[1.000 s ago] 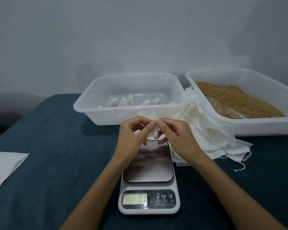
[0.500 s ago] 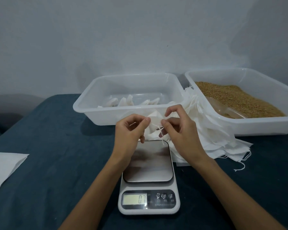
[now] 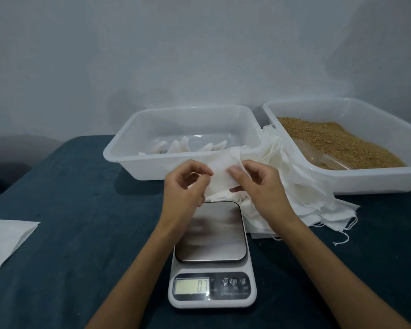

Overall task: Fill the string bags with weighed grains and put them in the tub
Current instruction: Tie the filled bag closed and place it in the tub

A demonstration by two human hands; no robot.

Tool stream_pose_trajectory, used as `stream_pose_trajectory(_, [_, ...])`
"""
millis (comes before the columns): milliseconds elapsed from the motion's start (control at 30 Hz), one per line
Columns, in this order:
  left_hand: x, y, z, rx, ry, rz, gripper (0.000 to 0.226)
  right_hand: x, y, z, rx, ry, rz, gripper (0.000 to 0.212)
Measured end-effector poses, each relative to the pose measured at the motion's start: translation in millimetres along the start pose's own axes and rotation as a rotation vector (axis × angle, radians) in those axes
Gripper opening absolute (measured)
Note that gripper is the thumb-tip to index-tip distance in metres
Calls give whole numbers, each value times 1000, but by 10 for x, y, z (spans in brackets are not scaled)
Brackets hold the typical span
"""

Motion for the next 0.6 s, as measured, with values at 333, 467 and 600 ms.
stream_pose_trajectory(333, [-90,38,-42,46,139,68,3,22,36,-17,-24,-99,-204,19])
stream_pose_trajectory(467, [-81,46,-44,33,37,57,6,28,58,6,118,-16,107,6])
stream_pose_trajectory(600, [-94,42,-27,46,-34,-57,18,-3,112,27,244,94,304,15])
Point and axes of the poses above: each hand's wrist, its own z-axis away from the middle knuckle, its own y-axis out of the back of the hand, x = y × z, the point moved 3 cm from there along -z, towards the middle knuckle, and after that the axes turned 2 degrees about -z, right-handed, at the moved point
